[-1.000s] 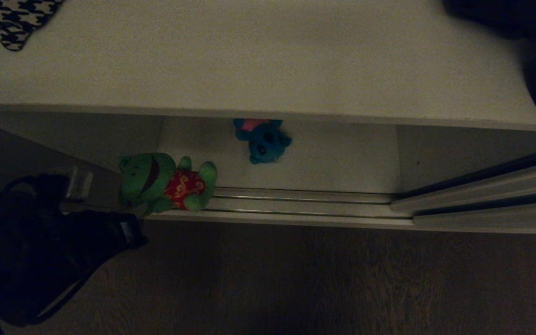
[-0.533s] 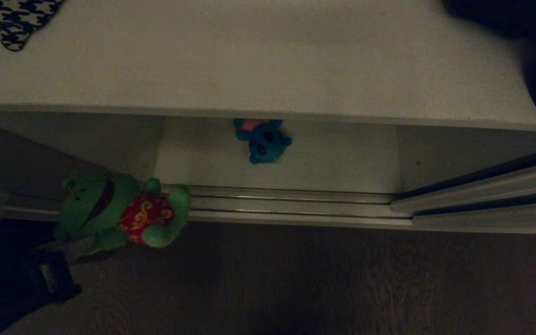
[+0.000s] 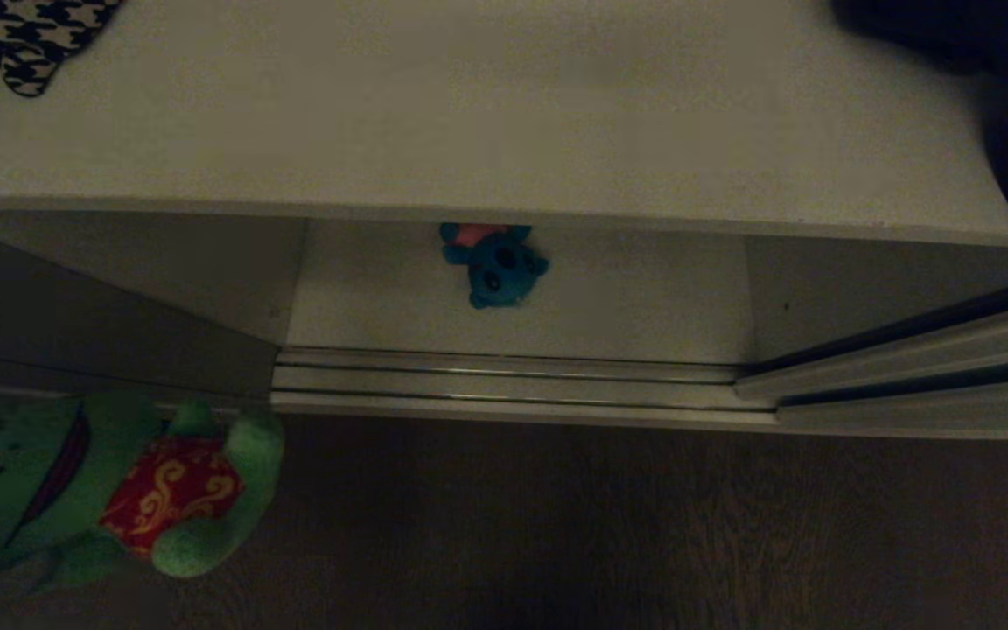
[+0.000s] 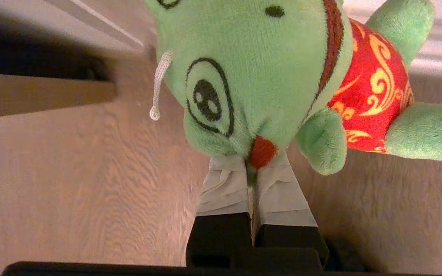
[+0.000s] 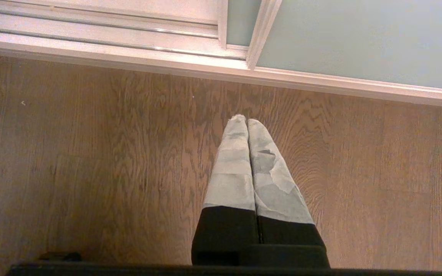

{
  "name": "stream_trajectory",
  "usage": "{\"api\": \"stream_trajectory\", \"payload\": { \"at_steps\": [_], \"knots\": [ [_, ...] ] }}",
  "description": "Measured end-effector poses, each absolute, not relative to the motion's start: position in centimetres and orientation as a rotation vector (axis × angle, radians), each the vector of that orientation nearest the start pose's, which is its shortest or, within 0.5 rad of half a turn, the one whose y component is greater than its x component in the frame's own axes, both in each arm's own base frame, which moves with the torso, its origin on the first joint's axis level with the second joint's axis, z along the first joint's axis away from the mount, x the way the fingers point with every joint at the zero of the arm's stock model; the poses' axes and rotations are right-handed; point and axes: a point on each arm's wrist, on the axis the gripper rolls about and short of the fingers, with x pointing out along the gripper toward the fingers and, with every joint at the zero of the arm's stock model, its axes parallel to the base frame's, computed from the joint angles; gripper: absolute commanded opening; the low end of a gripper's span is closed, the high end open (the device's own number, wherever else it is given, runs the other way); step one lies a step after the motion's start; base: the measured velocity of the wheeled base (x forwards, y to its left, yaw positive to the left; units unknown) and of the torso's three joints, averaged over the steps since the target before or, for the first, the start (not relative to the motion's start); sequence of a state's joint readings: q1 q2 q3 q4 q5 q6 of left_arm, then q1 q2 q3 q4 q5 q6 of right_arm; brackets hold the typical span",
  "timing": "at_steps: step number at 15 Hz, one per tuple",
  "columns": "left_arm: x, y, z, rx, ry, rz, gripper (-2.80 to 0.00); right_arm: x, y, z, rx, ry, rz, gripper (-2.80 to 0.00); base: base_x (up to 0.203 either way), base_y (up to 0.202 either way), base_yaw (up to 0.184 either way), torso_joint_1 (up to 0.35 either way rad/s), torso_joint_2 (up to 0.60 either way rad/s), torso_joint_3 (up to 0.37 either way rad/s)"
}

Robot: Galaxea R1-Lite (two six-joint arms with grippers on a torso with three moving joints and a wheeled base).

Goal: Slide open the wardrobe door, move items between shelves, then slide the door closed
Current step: Place the green doll on the higher shelf

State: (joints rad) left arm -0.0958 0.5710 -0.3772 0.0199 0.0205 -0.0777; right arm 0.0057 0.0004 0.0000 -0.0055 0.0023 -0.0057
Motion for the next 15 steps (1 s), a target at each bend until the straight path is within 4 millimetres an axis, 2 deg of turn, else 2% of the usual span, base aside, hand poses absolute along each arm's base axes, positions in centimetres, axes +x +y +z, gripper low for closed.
{"api": "stream_trajectory", "payload": {
  "at_steps": [4,8,12,15],
  "knots": [
    [-0.5,0.0,16.4,-0.027,0.134,-0.07,-2.8,-2.3,0.0,7.6,-0.006,-0.005,0.008,-2.8,0.0,0.0,0.0,0.0,0.0,0.0],
    [-3.0,0.0,12.4,0.01,0.061,-0.044,-2.8,-2.3,0.0,7.6,-0.006,-0.005,0.008,-2.8,0.0,0.0,0.0,0.0,0.0,0.0],
    [-2.7,0.0,8.6,0.031,0.042,-0.014,-2.8,-2.3,0.0,7.6,-0.006,-0.005,0.009,-2.8,0.0,0.0,0.0,0.0,0.0,0.0],
    [-2.4,0.0,7.9,0.027,-0.014,0.004,-2.8,-2.3,0.0,7.6,-0.005,-0.005,0.008,-2.8,0.0,0.0,0.0,0.0,0.0,0.0]
  ]
}}
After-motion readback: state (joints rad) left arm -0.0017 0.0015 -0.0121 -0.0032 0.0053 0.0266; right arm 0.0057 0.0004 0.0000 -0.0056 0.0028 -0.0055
